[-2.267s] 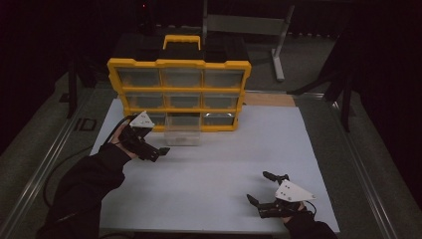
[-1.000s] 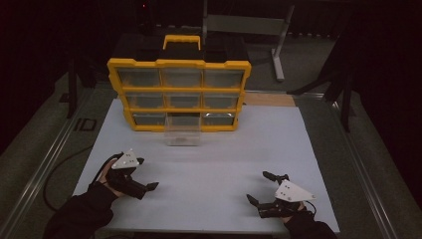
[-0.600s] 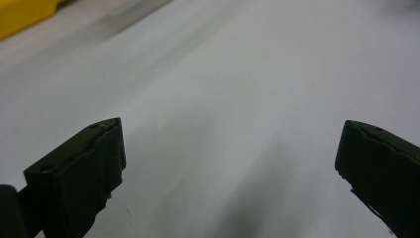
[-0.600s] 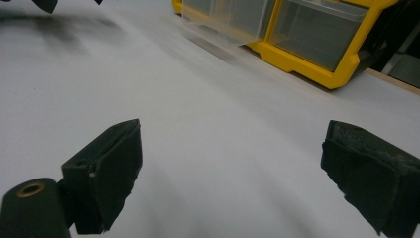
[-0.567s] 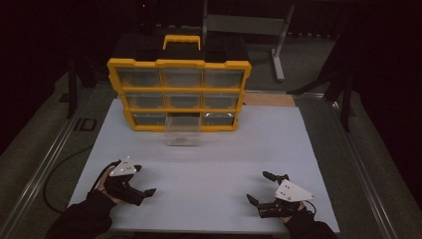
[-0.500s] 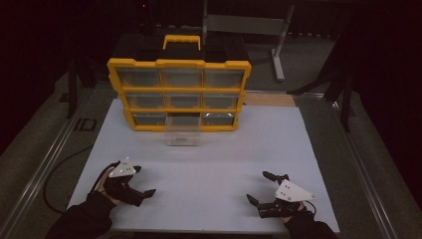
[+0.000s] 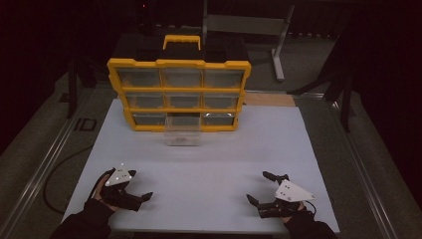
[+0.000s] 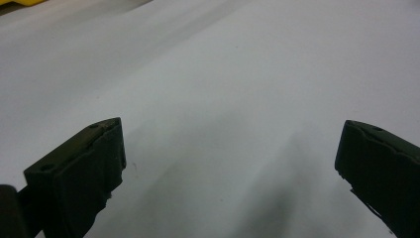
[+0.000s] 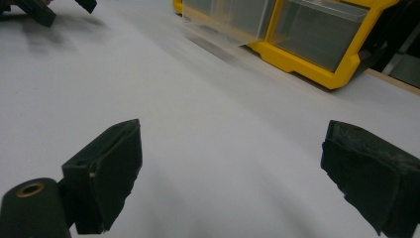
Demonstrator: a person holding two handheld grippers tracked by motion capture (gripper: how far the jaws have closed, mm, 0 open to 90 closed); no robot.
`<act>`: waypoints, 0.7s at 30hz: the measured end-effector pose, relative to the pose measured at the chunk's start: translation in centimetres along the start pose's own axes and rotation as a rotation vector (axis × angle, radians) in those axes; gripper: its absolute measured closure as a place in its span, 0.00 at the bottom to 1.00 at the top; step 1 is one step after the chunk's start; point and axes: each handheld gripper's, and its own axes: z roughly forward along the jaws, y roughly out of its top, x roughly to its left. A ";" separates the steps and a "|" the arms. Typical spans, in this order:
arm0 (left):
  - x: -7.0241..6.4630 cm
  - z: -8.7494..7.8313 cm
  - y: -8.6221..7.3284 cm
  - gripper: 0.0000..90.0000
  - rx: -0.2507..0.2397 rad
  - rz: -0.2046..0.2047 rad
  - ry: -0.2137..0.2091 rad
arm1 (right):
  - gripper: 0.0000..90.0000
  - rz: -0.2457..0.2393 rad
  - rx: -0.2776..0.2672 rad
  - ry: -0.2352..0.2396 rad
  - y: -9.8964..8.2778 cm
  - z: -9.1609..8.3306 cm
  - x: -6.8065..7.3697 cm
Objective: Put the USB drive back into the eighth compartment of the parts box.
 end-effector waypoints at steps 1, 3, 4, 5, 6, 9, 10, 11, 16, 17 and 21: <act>0.0 0.0 -0.1 0.00 0.001 0.001 0.006 | 0.10 0.001 -0.001 -0.001 0.0 0.0 0.0; -0.1 0.1 -0.2 0.00 0.008 0.009 0.017 | 0.10 0.001 0.001 0.001 0.0 0.0 0.1; -0.1 0.1 -0.3 0.00 0.006 0.012 0.021 | 0.10 0.000 0.001 0.002 0.0 0.0 0.0; 0.0 0.1 -0.3 0.00 0.003 0.008 0.019 | 0.10 0.002 0.001 0.002 0.0 0.0 0.0; 0.0 0.1 -0.3 0.00 0.002 0.006 0.022 | 0.10 0.002 0.001 0.002 0.0 0.0 0.0; 0.0 0.2 -0.3 0.00 0.001 0.006 0.022 | 0.10 -0.001 0.002 0.002 0.0 0.1 0.1; 0.0 0.2 -0.3 0.00 0.001 0.008 0.022 | 0.10 0.001 0.002 0.003 0.0 0.1 0.1; -0.1 0.1 -0.3 0.00 0.001 0.013 0.021 | 0.10 0.002 0.001 0.003 0.0 0.1 0.0; 0.0 0.0 -0.4 0.00 -0.012 0.008 0.016 | 0.10 0.002 0.004 0.005 -0.1 0.1 0.0; 0.0 0.0 -0.3 0.00 -0.011 0.008 0.015 | 0.10 0.002 0.004 0.003 0.0 0.1 0.1; -0.1 -0.1 -0.3 0.00 -0.019 0.008 0.014 | 0.10 0.002 0.004 0.002 -0.1 0.1 0.0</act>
